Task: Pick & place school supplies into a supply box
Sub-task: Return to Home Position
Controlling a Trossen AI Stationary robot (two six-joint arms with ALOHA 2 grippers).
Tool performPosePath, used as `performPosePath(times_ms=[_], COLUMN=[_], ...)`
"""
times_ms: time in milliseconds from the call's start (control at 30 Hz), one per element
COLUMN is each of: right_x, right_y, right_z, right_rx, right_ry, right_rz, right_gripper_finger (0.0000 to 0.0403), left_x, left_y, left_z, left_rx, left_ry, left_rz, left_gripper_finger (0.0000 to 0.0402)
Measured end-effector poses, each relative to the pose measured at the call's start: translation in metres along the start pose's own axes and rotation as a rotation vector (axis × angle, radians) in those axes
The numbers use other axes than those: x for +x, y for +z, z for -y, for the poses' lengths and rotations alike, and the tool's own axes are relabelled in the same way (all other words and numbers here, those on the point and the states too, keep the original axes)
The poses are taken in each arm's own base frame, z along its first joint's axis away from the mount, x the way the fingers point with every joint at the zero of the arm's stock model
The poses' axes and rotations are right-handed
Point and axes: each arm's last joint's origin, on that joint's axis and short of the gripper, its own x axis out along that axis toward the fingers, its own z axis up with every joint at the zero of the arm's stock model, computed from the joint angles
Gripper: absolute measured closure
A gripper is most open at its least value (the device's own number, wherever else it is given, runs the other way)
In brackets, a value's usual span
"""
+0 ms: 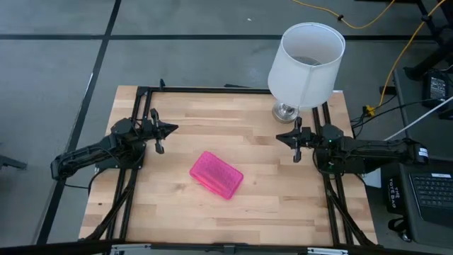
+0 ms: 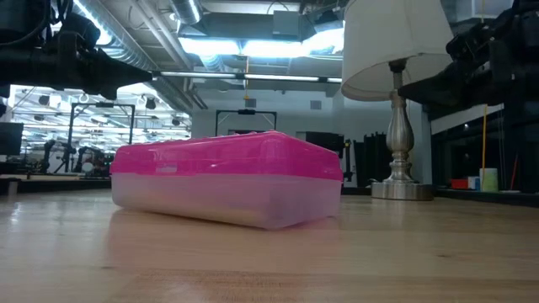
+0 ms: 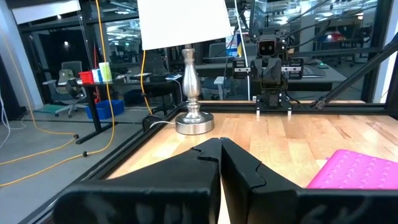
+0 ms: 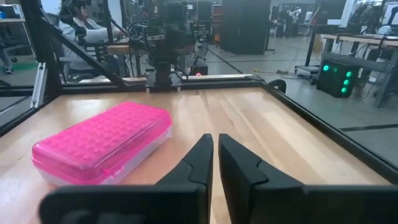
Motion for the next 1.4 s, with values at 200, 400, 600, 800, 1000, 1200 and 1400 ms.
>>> performPosePath(times_ms=[200,400,600,800,1000,1200,1400], right_x=[0.000,0.000,0.000,-0.007,-0.021,-0.031,-0.031], right_y=[0.000,0.000,0.002,0.006,0.006,0.003,0.004], right_z=[0.000,0.000,-0.007,-0.019,-0.027,-0.032,-0.032], right_rx=[-0.001,0.078,0.104,0.065,0.074,0.102,0.094], right_ry=[0.000,0.006,0.070,0.168,0.255,0.315,0.318], right_rz=[0.000,-0.002,0.010,0.046,0.059,0.044,0.051], right_gripper_finger=[0.0371,0.0370,0.0370,0.0370,0.0370,0.0370,0.0370], left_x=[0.000,0.000,0.000,0.000,0.000,0.000,0.000], left_y=[0.000,0.000,0.000,0.000,0.000,0.000,0.000], left_z=[0.000,0.000,0.000,0.000,0.000,0.000,0.000], left_rx=[0.000,0.000,0.000,0.000,0.000,0.000,0.000], left_ry=[0.000,0.000,0.000,0.000,0.000,0.000,0.000], left_rz=[0.000,0.000,0.000,0.000,0.000,0.000,0.000], left_gripper_finger=[0.0397,0.0396,0.0399,0.0396,0.0398,0.0399,0.0396])
